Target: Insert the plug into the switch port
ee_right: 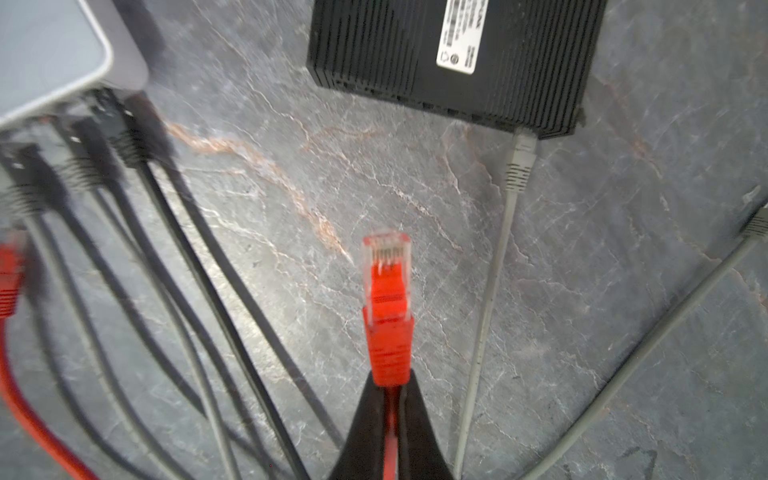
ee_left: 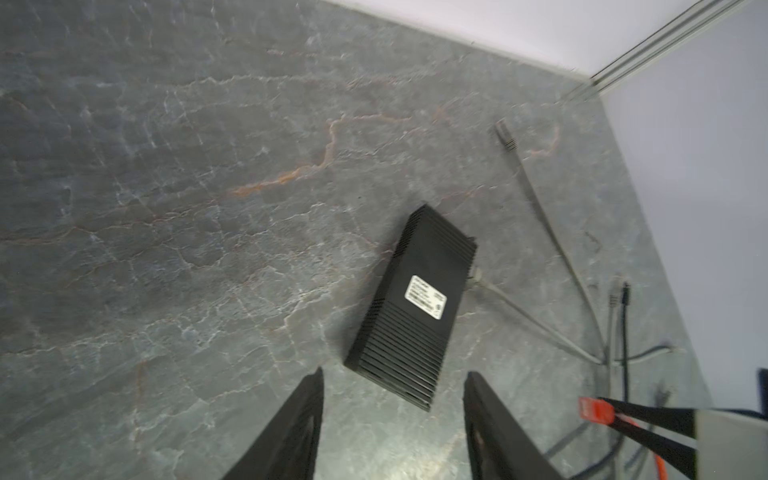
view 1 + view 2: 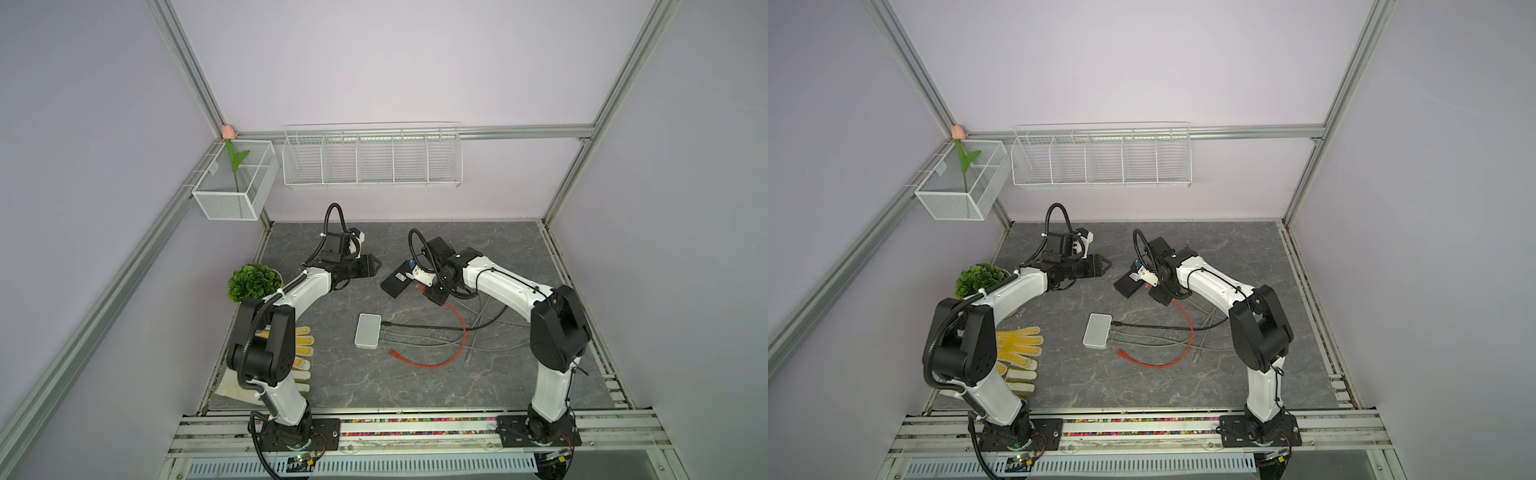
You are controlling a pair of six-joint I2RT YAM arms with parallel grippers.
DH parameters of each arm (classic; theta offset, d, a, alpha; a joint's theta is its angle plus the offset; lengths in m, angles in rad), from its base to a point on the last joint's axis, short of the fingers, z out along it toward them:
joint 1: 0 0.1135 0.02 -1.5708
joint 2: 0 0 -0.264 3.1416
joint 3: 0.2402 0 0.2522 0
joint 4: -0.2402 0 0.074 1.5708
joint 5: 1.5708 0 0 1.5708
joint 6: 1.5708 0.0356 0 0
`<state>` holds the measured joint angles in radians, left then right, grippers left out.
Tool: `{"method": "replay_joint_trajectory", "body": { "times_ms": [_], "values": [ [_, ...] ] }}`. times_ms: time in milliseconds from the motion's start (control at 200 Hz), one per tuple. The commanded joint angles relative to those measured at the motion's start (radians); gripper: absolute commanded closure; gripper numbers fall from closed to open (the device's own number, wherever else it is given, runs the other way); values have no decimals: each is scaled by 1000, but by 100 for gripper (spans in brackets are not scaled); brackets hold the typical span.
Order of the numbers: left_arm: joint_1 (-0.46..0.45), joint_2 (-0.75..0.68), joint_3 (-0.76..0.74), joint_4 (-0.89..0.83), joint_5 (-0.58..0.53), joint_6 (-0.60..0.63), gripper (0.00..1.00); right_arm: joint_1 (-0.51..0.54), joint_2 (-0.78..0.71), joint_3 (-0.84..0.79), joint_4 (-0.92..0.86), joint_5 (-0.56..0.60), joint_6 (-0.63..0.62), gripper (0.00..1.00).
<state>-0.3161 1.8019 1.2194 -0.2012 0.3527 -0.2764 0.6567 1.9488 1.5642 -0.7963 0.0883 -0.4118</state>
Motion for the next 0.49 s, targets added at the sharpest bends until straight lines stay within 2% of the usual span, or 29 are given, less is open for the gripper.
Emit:
{"method": "replay_joint_trajectory", "body": {
  "times_ms": [0, 135, 490],
  "values": [
    [-4, 80, 72, -26, -48, 4, 50, 32, 48, 56, -11, 46, 19, 93],
    [-10, 132, 93, 4, -20, 4, 55, 39, 118, 108, -26, 34, 28, 94],
    [-34, 228, 139, 36, 62, -1, 56, 47, 235, 168, -27, 13, 46, 94]
  ]
}}
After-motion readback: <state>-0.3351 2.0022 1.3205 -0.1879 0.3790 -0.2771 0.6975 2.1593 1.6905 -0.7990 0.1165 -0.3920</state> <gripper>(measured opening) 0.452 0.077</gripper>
